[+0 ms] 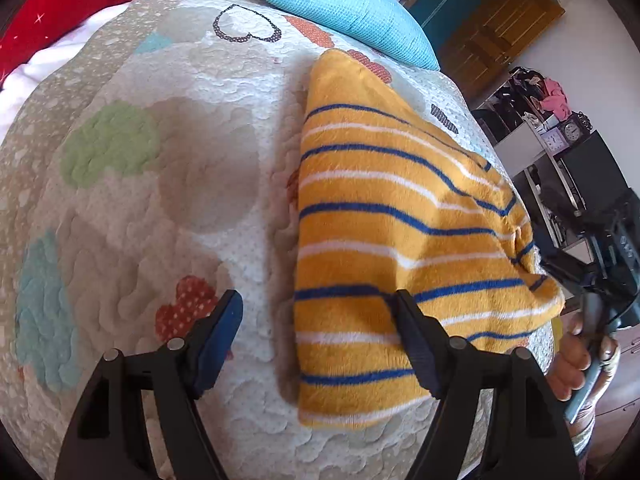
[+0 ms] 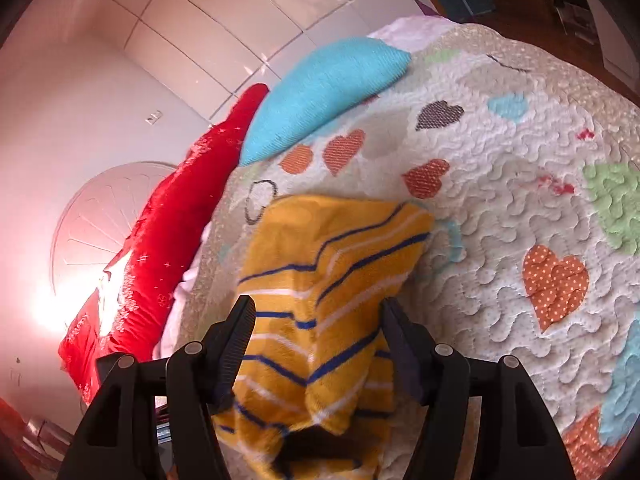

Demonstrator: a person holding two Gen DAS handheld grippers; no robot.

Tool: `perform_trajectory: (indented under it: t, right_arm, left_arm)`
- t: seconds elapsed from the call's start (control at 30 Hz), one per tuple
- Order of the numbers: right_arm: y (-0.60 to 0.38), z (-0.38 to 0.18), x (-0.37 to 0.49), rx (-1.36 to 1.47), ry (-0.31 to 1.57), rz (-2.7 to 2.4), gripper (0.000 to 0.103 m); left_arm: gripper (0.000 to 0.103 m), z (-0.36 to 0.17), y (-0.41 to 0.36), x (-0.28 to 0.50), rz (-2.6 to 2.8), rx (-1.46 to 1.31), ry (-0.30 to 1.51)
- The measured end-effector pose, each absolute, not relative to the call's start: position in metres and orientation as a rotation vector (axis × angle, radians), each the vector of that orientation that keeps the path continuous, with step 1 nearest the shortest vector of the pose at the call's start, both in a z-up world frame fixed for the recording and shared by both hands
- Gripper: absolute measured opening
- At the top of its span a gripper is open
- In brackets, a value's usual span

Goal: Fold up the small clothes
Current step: 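Release the sweater bundle with the right gripper and withdraw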

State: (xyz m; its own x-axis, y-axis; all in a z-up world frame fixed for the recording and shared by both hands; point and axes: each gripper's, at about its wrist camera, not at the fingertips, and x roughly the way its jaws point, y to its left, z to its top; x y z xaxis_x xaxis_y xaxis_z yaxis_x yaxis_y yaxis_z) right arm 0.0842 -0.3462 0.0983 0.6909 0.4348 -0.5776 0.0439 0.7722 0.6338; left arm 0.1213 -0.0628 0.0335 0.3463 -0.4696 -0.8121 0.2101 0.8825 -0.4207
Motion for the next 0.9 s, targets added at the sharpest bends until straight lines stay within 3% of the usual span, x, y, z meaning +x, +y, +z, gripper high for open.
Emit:
perform_trajectory:
  t: [0.23,0.37,0.5,0.6,0.67,0.9]
  right_arm:
    - [-0.303,0.121,0.047,0.530,0.703,0.256,0.071]
    - [-0.288,0.079,0.053,0.611,0.840,0.333,0.071]
    - [-0.292,0.034,0.042,0.657,0.923,0.266,0.063]
    - [-0.300,0.036,0.023,0.670,0.894,0.258,0.063]
    - [-0.304,0.043,0.011,0.649,0.891,0.225,0.064]
    - [-0.294,0.073,-0.046,0.506,0.794,0.117,0.072]
  left_arm:
    - [0.075,0.066,-0.039,0.067,-0.367,-0.175,1.011]
    - [0.076,0.095,-0.024,0.028,-0.278,-0.108,0.869]
    - [0.089,0.125,-0.009,-0.012,-0.141,-0.035,0.693]
    - [0.103,0.147,0.002,-0.045,-0.048,-0.003,0.483]
    - [0.103,0.158,0.008,-0.062,-0.031,-0.009,0.401]
    - [0.103,0.173,0.024,-0.076,-0.051,-0.147,0.432]
